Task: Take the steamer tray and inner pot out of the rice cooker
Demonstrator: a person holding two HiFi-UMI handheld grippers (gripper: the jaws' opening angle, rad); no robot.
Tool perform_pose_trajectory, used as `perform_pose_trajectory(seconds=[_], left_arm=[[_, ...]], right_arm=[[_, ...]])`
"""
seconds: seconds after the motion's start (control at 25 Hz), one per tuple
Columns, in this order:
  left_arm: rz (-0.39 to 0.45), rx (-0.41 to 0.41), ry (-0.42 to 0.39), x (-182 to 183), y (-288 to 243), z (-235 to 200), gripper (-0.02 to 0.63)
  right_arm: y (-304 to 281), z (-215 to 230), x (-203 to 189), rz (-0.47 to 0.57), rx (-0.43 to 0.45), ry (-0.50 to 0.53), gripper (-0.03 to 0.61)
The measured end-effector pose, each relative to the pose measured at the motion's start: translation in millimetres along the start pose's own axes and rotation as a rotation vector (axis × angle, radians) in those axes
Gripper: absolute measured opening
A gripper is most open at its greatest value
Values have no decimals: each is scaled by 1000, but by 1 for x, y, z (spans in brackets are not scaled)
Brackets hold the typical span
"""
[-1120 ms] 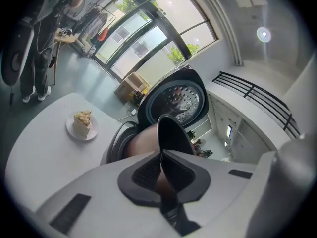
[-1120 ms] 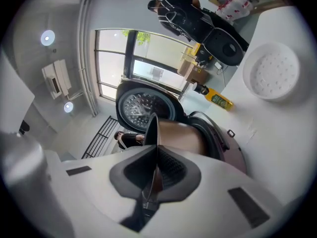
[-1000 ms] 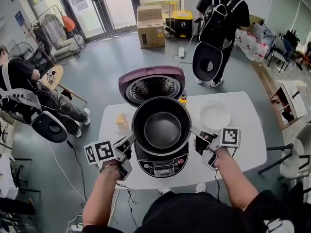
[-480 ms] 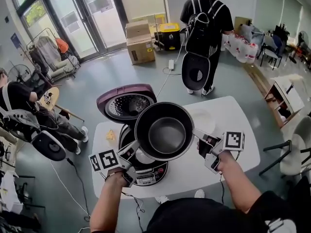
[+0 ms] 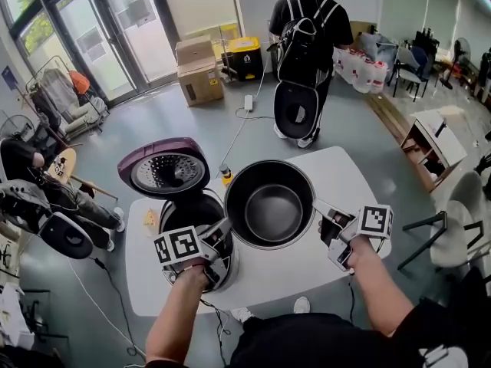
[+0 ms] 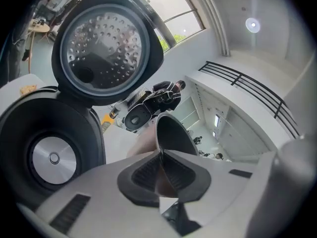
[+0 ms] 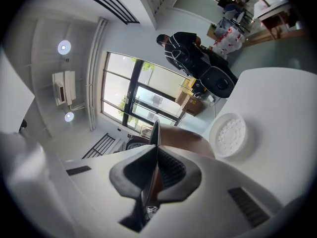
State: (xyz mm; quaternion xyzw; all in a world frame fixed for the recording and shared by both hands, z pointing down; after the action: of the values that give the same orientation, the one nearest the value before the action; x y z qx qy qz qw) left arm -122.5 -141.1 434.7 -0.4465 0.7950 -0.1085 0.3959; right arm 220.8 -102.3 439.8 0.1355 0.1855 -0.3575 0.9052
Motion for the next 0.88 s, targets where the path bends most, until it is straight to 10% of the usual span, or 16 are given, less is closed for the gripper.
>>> perform_pose_trajectory(seconds=[0.88], left_arm=[[-105, 34, 68, -121, -78, 8, 28]], right_arm=[[104, 94, -11, -18, -141, -121, 9]])
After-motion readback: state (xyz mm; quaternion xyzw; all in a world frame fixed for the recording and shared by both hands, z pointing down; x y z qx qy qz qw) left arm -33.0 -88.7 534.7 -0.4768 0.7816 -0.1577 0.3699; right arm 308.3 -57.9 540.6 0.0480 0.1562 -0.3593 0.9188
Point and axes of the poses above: the fingertips, and each gripper's own axes: y backward along the fingers, z to its right, x out of its top, the point moved 8 cm from there along y, backward along the fingers, and after that the axes turned 13 degrees about x, right-handed, at the moved point
